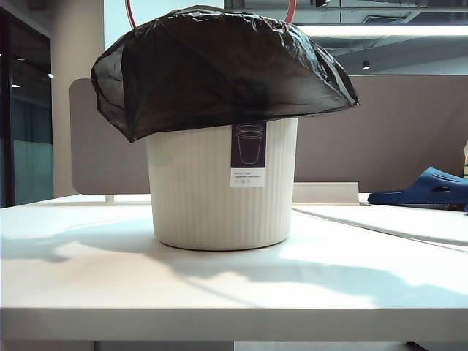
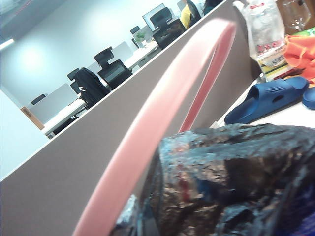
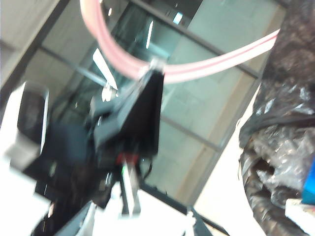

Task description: Open the ring lid of the trash can, pull out the black garbage bag inside, and place it on the table.

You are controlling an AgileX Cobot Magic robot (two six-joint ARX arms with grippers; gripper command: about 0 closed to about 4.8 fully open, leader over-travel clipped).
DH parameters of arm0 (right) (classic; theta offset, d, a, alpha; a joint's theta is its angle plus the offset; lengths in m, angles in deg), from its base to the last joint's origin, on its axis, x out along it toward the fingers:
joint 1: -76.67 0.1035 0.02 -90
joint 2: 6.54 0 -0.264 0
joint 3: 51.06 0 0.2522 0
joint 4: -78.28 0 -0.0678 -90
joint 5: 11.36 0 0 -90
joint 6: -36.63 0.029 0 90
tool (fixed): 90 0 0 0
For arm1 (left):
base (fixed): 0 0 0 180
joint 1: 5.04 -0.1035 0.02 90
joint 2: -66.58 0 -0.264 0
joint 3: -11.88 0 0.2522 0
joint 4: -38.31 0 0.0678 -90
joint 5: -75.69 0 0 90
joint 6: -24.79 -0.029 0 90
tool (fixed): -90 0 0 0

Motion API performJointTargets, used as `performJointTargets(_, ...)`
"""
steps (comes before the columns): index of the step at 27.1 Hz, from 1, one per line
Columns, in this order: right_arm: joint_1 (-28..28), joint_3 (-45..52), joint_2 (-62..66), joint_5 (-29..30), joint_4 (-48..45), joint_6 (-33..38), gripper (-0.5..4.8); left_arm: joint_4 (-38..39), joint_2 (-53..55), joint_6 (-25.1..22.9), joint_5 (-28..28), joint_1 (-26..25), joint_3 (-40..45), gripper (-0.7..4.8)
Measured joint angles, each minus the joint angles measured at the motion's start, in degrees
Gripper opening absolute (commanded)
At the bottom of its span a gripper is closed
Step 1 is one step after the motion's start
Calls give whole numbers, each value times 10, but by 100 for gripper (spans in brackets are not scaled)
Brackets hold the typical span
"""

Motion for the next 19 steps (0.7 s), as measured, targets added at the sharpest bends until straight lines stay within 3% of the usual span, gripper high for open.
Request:
performJointTargets(7,26,0,0,51,36,-89,235,11,48,6,27,-28,-75,-6)
performJointTargets(19,48,1,0,56,138,-281,244,23,110,30,50,-82,-150,-6)
